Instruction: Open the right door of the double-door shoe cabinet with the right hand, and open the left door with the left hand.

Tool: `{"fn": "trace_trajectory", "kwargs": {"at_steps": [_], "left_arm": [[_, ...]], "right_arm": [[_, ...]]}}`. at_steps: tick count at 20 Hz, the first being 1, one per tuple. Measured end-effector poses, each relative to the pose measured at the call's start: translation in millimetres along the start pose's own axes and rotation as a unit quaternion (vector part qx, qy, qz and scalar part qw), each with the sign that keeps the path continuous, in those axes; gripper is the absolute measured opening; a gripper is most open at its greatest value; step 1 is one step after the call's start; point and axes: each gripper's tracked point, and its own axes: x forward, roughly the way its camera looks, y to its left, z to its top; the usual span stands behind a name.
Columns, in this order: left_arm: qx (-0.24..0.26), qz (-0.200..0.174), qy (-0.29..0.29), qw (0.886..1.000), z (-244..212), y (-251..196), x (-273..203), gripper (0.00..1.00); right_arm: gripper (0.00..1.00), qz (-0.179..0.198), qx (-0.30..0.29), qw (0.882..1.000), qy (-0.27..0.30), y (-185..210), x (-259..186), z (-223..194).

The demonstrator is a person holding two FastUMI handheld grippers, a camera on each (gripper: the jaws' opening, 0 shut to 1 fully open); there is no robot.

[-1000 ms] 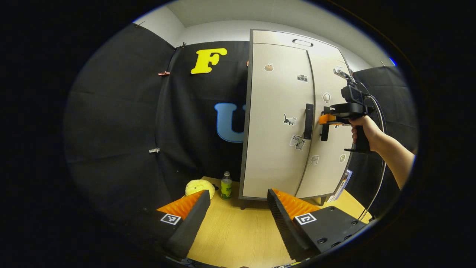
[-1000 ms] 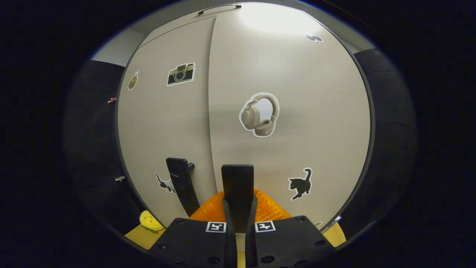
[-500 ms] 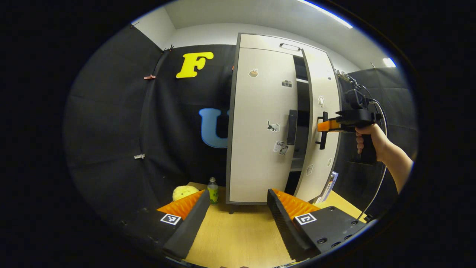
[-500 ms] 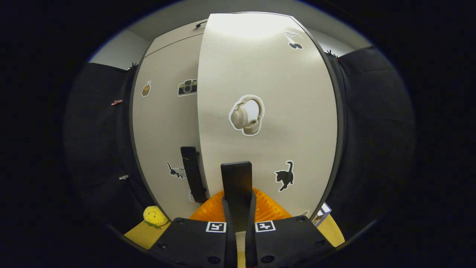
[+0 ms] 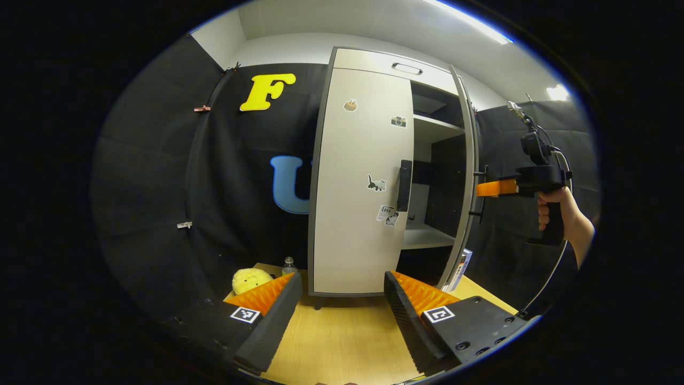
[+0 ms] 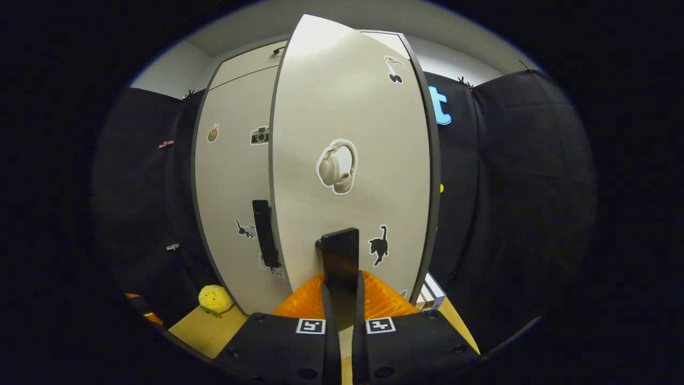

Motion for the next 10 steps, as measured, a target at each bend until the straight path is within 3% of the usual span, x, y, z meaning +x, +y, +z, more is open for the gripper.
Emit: {"fn": "trace_trajectory", "kwargs": {"at_steps": [10], "left_arm": [[0.009,-0.022,0.004,1.000,-0.9,-41.6,14.1,0.95]], "right_arm": [[0.11,-0.059,-0.016,0.998,0.000,-49.5,-18.2,0.5]]}}
